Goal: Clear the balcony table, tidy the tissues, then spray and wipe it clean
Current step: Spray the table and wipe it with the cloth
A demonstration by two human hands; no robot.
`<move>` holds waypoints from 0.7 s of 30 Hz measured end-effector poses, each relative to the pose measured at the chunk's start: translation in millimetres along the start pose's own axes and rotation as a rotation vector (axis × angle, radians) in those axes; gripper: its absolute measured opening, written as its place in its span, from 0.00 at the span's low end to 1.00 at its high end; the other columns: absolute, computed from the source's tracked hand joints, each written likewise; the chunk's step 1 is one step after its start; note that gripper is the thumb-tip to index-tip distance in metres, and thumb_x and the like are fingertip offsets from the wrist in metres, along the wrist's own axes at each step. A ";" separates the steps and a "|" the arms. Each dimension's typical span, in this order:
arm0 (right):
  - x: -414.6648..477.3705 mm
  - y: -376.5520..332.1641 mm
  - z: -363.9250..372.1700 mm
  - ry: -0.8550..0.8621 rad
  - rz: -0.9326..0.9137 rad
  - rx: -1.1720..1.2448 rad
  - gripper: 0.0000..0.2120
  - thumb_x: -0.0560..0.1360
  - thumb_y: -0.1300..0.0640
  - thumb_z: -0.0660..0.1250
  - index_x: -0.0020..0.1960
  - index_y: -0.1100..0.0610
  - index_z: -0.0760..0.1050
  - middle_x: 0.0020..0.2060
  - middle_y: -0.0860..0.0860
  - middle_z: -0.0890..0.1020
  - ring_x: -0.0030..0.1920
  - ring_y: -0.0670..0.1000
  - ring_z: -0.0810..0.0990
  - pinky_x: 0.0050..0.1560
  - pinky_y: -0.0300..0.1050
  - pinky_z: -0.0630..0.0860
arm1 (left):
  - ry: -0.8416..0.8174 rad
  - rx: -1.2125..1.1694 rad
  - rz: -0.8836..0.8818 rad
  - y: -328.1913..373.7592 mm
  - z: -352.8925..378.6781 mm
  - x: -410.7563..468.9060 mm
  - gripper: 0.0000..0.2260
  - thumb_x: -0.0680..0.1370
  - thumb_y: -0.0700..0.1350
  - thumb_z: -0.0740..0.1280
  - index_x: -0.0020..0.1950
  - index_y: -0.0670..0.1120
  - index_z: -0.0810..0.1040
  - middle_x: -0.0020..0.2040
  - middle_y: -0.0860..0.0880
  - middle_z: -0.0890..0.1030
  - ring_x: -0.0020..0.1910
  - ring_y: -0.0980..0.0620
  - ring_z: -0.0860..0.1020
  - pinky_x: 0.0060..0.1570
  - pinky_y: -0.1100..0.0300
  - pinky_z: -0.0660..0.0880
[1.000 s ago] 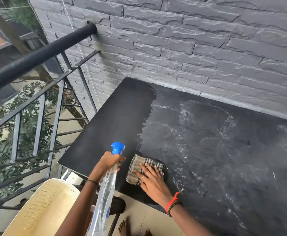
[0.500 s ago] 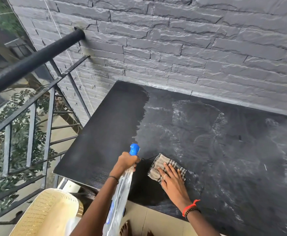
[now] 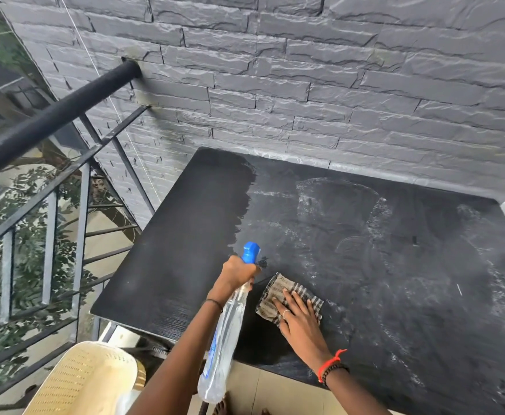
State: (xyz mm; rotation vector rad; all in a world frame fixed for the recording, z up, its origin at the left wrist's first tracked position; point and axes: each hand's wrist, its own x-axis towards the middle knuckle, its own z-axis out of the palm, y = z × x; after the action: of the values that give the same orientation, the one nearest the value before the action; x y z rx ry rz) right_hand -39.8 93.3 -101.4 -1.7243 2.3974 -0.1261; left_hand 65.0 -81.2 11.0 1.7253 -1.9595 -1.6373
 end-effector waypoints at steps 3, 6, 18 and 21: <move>-4.7 -16.4 7.9 -0.010 -0.075 0.024 0.29 0.62 0.50 0.77 0.62 0.48 0.77 0.64 0.51 0.77 0.64 0.53 0.76 0.62 0.57 0.72 | 0.021 -0.046 -0.012 -4.8 -11.1 5.4 0.08 0.67 0.41 0.69 0.29 0.41 0.74 0.24 0.47 0.76 0.20 0.53 0.73 0.26 0.66 0.70; 4.6 -50.0 15.1 -0.036 -0.193 0.017 0.27 0.61 0.48 0.76 0.60 0.46 0.78 0.63 0.50 0.78 0.63 0.53 0.77 0.67 0.57 0.66 | 0.077 -0.033 -0.022 -9.7 -25.1 13.4 0.08 0.63 0.45 0.68 0.29 0.42 0.76 0.27 0.47 0.78 0.27 0.49 0.76 0.31 0.63 0.72; 136.9 -42.2 -22.7 -0.092 -0.042 0.054 0.24 0.77 0.53 0.55 0.73 0.50 0.63 0.75 0.53 0.61 0.74 0.55 0.58 0.73 0.57 0.53 | 0.124 -0.106 -0.034 -37.1 -81.2 52.8 0.09 0.59 0.46 0.67 0.29 0.40 0.75 0.24 0.45 0.76 0.26 0.45 0.74 0.36 0.53 0.74; 125.8 -11.6 -15.3 -0.026 0.093 0.041 0.23 0.77 0.52 0.56 0.71 0.49 0.67 0.72 0.53 0.67 0.72 0.55 0.64 0.72 0.56 0.58 | 0.128 -0.136 -0.037 -37.1 -91.5 62.3 0.09 0.60 0.46 0.68 0.28 0.42 0.73 0.23 0.45 0.75 0.25 0.46 0.73 0.37 0.53 0.73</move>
State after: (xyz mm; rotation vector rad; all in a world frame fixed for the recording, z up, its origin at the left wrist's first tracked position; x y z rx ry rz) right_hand -70.8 -30.0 -97.1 -1.5835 2.4338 -0.1387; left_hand 124.8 -179.2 -10.2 1.7769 -1.7285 -1.5879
